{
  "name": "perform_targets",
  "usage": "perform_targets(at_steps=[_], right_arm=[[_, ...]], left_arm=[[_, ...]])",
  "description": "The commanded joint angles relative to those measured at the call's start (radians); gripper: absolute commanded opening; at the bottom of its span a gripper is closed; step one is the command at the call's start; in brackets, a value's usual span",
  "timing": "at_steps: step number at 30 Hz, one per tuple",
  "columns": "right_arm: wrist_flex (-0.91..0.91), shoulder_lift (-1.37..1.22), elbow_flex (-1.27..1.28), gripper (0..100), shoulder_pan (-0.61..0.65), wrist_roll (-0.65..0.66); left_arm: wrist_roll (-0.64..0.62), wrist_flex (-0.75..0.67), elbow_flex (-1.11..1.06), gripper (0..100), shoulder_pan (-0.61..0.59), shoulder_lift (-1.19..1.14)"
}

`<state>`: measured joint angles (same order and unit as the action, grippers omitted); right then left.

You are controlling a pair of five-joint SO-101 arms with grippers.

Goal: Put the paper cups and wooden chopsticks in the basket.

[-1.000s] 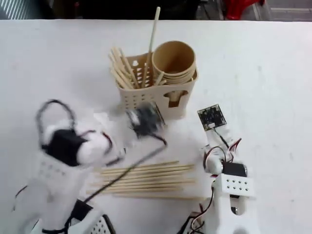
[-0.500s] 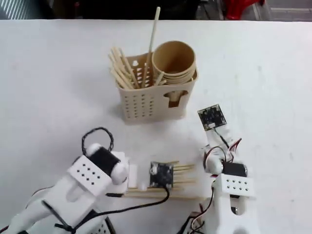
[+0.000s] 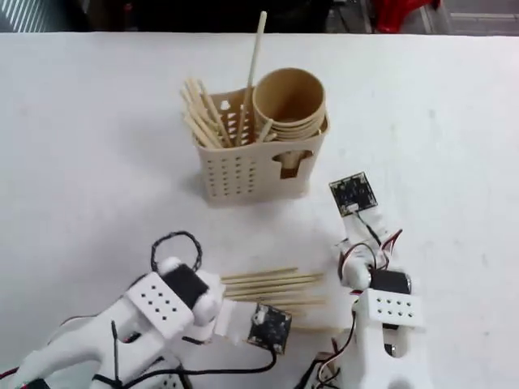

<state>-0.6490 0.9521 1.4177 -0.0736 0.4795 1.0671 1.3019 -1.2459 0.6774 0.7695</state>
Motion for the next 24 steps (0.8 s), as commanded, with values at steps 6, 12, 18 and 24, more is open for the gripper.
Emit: perform_targets(at_steps=[6, 12, 18, 24], right_arm=[[0.018, 0.008, -0.003, 1.8, 0.004, 0.009], [0.018, 0.008, -0.003, 1.8, 0.004, 0.009], [0.013, 0.008, -0.003, 1.8, 0.004, 0.009], [0.018, 0.012, 0.008, 1.8, 0.002, 0.009]], left_arm=[[0.002, -0.109, -0.061, 7, 0.070, 0.001], [-0.103, -0.155, -0.061, 2, 0.068, 0.001], [-0.115, -0.157, -0.061, 2, 0.068, 0.001], [-0.118, -0.160, -0.060, 2, 0.068, -0.001]])
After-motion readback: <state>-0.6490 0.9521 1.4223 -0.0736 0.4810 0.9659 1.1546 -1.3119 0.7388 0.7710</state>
